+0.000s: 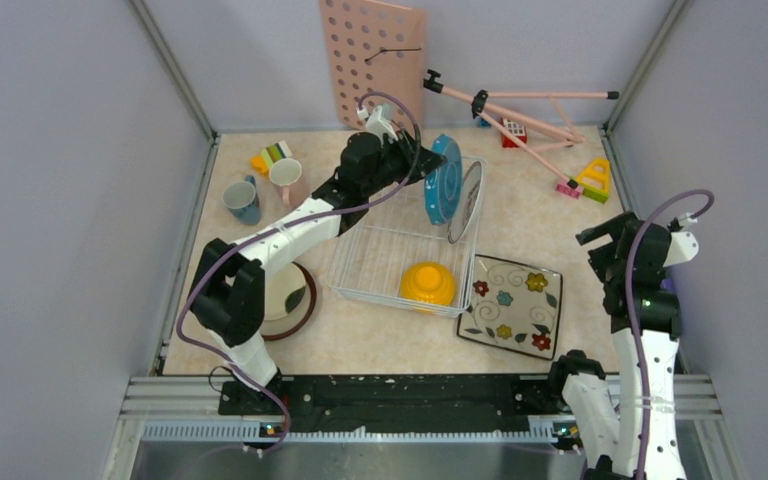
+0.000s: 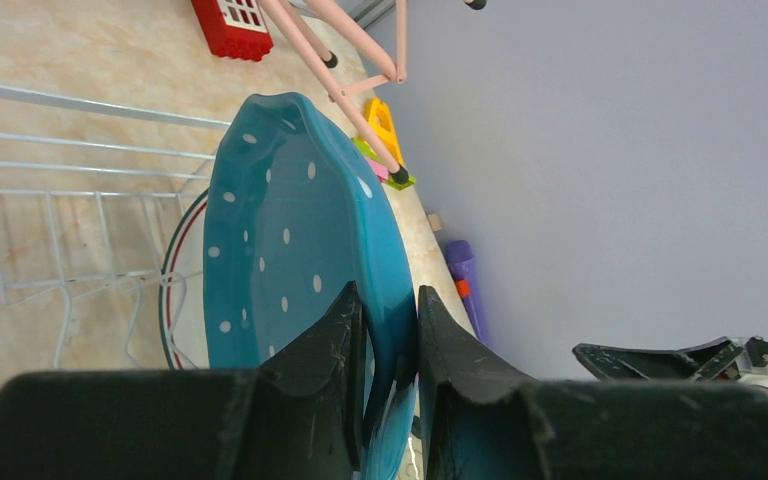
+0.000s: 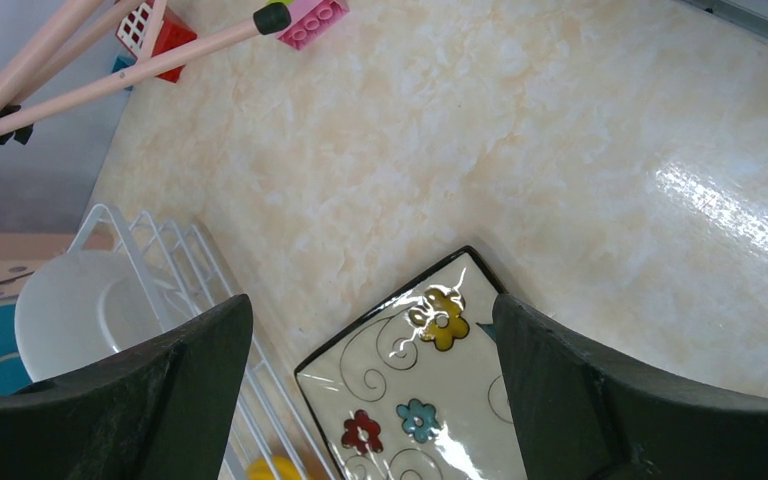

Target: Load the mixed dishes into the dish rack

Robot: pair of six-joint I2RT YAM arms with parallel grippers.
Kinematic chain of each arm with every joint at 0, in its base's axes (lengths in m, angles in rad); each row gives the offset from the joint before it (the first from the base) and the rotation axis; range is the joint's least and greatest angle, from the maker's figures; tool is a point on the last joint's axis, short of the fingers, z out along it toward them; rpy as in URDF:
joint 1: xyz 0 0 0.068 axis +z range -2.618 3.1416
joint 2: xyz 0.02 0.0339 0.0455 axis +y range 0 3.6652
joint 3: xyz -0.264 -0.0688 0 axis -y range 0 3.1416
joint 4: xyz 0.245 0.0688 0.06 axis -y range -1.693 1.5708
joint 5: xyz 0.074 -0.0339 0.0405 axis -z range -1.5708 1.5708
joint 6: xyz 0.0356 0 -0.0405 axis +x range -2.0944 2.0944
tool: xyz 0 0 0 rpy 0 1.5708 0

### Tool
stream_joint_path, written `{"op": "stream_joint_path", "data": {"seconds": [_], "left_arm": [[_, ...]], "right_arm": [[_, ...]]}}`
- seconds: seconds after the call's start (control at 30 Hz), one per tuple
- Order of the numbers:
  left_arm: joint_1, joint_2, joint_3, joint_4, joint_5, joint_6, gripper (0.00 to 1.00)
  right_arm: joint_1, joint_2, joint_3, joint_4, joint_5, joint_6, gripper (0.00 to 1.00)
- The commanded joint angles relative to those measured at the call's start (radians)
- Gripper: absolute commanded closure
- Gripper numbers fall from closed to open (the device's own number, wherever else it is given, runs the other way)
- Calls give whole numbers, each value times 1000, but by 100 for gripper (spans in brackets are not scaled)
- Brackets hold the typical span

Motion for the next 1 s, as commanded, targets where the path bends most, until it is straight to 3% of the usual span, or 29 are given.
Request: {"op": "stream_joint_path", "data": {"seconds": [0.0,0.2,0.47,0.53,0.6,0.63,0.7,0.97], "left_arm": [[4,-39,-12,225,-31,27,100],[-6,-10,-39,216,-48,87,100],[-92,30,15,93,-222,226,100],[-124,39,37,70,-276,299,85],[-145,43,45,65,-294,324,79],[-146,40,47,64,-292,313,33],[-146,24,48,47,-292,301,4],[-143,-130,18,-60,-268,357,2]], "right_arm": [[-9,6,-3,38,-4,-1,12],[-9,6,-1,36,-3,-3,12],[-9,6,2,36,-6,-3,12],[-9,6,6,33,-6,-7,12],[-9,6,10,30,-4,-9,12],[-9,6,13,28,-3,-12,12],[-9,6,16,30,-8,-30,11],[-9,47,9,-53,-72,-129,9]]}}
